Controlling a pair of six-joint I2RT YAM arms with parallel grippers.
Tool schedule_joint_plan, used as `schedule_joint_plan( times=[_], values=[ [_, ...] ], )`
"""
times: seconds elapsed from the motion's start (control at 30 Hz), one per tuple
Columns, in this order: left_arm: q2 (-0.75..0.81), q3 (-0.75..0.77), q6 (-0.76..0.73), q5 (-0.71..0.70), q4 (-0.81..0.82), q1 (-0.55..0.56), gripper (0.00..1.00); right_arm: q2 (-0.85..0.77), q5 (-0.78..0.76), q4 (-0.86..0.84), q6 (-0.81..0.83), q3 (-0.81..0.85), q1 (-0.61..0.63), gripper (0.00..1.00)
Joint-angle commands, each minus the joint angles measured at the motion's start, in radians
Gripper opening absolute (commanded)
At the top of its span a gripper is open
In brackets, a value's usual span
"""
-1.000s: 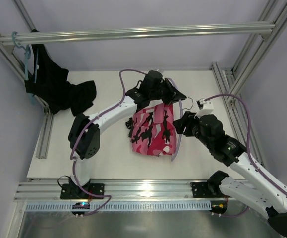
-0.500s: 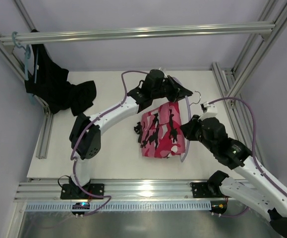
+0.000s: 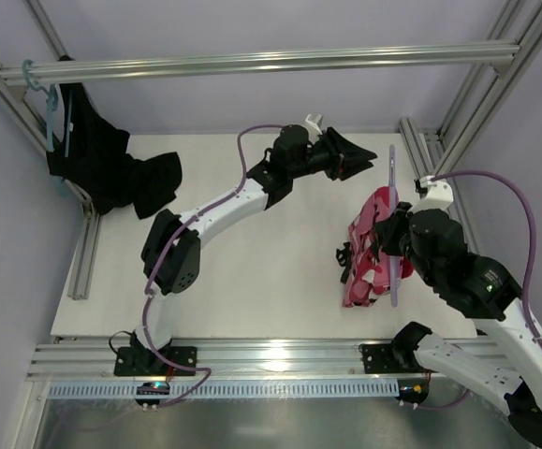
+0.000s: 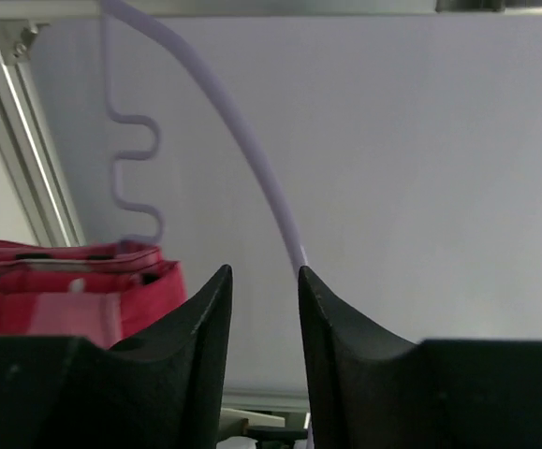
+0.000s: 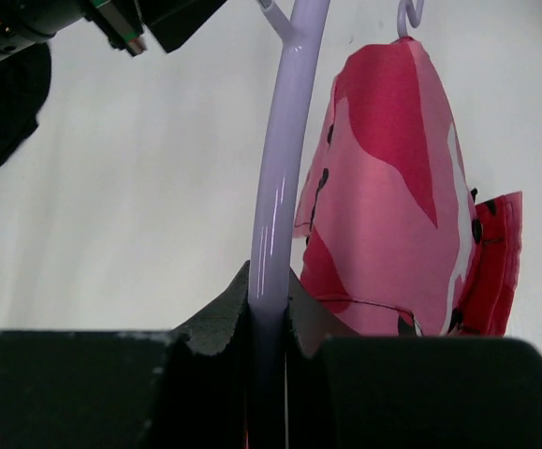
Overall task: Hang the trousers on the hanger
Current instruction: Pass the hanger from the left arm to the right, then hang the hanger with trousers onto the clothesline
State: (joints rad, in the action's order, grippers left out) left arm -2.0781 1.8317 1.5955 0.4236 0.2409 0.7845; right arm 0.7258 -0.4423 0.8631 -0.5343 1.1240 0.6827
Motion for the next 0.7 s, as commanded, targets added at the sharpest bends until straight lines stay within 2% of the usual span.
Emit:
schedule_joint_plan(
  times=[0.0,0.07,0.23,0.3,0.37,0.4,0.43,0.67],
  values=[
    [0.056,0.040,-0.159,-0.003,-0.110,-0.031,0.36,-0.008,-0.119,-0.087,0.031,0.118,-0.008,0.04],
    [0.098,0.047,-0.221,-0.028,-0.182,-0.033,0.48,-0.011,-0.131,-0.082,0.036,0.115,-0.006,0.04],
    [0.161,0.061,-0.373,-0.101,-0.417,-0.040,0.59,-0.048,-0.157,-0.116,0.065,0.111,-0.006,0.04],
    [0.188,0.057,-0.416,-0.120,-0.463,-0.042,0.66,-0.051,-0.171,-0.142,0.109,0.126,-0.006,0.04],
    [0.203,0.052,-0.481,-0.152,-0.552,-0.042,0.86,-0.034,-0.191,-0.141,0.126,0.166,-0.006,0.04],
    [0.219,0.049,-0.503,-0.161,-0.581,-0.042,0.89,-0.023,-0.197,-0.133,0.146,0.183,-0.009,0.04],
    [0.228,0.044,-0.525,-0.170,-0.604,-0.042,1.00,-0.011,-0.194,-0.127,0.155,0.203,-0.008,0.04],
    [0.329,0.026,-0.745,-0.357,-0.863,-0.024,1.00,0.093,-0.208,-0.061,0.273,0.399,-0.038,0.04]
  ],
)
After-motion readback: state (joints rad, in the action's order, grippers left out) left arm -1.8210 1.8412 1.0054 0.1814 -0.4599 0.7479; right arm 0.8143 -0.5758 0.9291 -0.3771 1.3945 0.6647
